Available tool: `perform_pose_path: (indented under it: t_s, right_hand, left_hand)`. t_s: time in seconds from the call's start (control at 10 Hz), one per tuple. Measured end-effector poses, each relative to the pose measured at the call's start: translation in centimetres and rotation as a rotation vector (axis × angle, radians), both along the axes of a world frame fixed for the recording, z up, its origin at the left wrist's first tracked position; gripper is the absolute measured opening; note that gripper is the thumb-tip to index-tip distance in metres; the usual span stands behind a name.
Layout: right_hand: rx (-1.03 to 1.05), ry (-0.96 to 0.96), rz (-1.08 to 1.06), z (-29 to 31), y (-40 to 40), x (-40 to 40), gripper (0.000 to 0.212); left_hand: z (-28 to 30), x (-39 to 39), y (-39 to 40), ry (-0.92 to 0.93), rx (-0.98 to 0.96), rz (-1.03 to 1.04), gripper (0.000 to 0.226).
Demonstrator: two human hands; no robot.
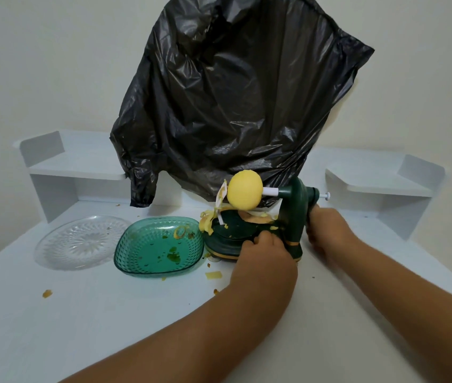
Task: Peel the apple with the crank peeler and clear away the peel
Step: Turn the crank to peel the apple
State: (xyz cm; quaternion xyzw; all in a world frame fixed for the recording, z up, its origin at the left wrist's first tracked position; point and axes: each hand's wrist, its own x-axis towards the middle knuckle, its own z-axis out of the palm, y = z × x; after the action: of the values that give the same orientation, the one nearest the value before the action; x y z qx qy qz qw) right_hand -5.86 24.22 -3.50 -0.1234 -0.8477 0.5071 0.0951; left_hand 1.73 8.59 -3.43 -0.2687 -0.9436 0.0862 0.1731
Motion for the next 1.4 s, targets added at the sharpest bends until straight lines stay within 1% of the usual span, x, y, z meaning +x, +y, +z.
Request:
perform_pose_path:
  t_s: [0.1, 0.2, 0.3, 0.4, 0.5, 0.6, 0.7, 0.8, 0.9, 1.0, 1.1, 1.2, 1.3, 1.4]
  right_hand:
    - [0.359, 0.192, -0.101, -1.6, 0.5, 3.3, 0.035]
    - [0.477, 0.486, -0.125, 3.1, -0.4, 6.0, 0.029]
    - [0.152, 0.573, -0.177, 8.2, -0.7, 2.7, 0.042]
    - [-0.314, 0.412, -0.131, 9.2, -1.2, -1.0, 0.047]
    - [-0.588, 0.081, 0.006, 5.9, -0.4, -2.1, 0.044]
    - [-0.5, -0.091, 0.091, 2.1, 0.8, -0.4, 0.045]
    - [-0.153, -0.015, 0.086, 0.0, 1.0, 3.3, 0.048]
    - [0.303, 0.412, -0.03, 0.7, 0.9, 6.1, 0.049]
    - [0.211, 0.669, -0.094, 5.1, 0.2, 4.7, 0.048]
    - [-0.182, 0.526, -0.105, 8.4, -0.3, 0.8, 0.055]
    - [-0.409, 0.272, -0.044, 7.0, 0.2, -1.9, 0.046]
    - [-0.332, -0.002, 0.093, 3.1, 0.9, -1.0, 0.043]
    - [-0.35, -0.219, 0.335, 1.7, 2.7, 2.8, 0.041]
    - [-0.325, -0.269, 0.571, 5.3, 5.1, 5.8, 0.025]
  left_hand:
    - [0.0, 0.1, 0.3, -0.014, -0.008, 0.007, 0.036]
    - [0.0, 0.0, 0.4, -0.029, -0.031, 0.022, 0.037]
    - [0.2, 0.0, 0.3, -0.024, -0.033, 0.004, 0.038]
    - [0.3, -0.1, 0.1, -0.036, 0.018, 0.009, 0.036]
    - [0.3, 0.2, 0.0, -0.032, 0.037, -0.011, 0.035]
    - [0.4, 0.1, 0.0, -0.03, 0.051, -0.017, 0.034]
    - [0.4, 0.1, 0.0, -0.032, 0.046, -0.01, 0.034]
    - [0.4, 0.1, 0.1, -0.025, 0.016, -0.005, 0.034]
    - [0.4, 0.0, 0.2, -0.021, 0.001, -0.008, 0.034]
    - [0.3, 0.0, 0.0, -0.021, 0.03, 0.0, 0.033]
    - [0.3, 0.1, -0.1, -0.023, 0.031, -0.013, 0.035]
    - [0.3, 0.0, 0.0, -0.022, 0.046, -0.017, 0.034]
    - [0.3, -0.2, -0.2, -0.033, 0.062, -0.012, 0.034]
    - [0.3, -0.2, -0.1, -0.028, 0.053, -0.023, 0.034]
